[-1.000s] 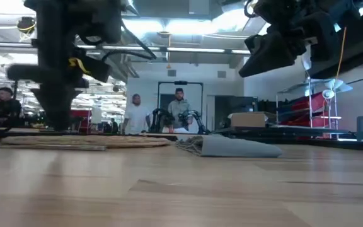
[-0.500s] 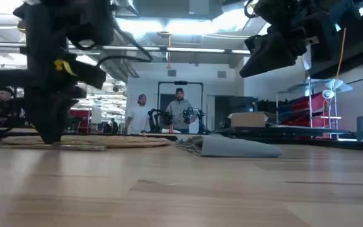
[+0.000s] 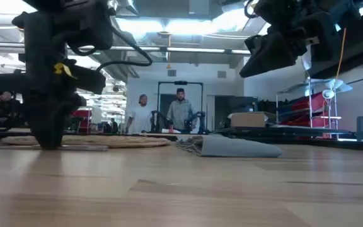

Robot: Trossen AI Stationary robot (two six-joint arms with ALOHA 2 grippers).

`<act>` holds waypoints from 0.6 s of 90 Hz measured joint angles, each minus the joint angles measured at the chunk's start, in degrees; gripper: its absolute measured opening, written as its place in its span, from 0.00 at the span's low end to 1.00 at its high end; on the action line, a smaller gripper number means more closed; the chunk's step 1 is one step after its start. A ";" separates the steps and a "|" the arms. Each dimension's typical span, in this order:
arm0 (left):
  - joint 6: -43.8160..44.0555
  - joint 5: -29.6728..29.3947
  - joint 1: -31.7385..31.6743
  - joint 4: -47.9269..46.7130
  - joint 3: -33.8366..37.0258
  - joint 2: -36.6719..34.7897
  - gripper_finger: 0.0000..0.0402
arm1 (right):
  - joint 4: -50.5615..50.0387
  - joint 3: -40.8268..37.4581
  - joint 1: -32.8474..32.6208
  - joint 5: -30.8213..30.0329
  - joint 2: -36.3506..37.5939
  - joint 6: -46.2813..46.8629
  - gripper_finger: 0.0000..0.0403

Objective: Set table place
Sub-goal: Put the silver table knife on the brown placemat

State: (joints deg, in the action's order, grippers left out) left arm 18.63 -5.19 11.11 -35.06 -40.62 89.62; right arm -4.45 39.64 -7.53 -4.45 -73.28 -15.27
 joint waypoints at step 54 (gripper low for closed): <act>0.80 -9.48 0.44 -9.50 -8.25 -0.90 0.00 | -0.22 0.00 -0.01 -0.01 -0.02 0.27 0.00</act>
State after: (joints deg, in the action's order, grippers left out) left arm 19.43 -14.67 11.55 -44.56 -48.87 88.73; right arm -4.67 39.64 -7.54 -4.45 -73.30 -14.99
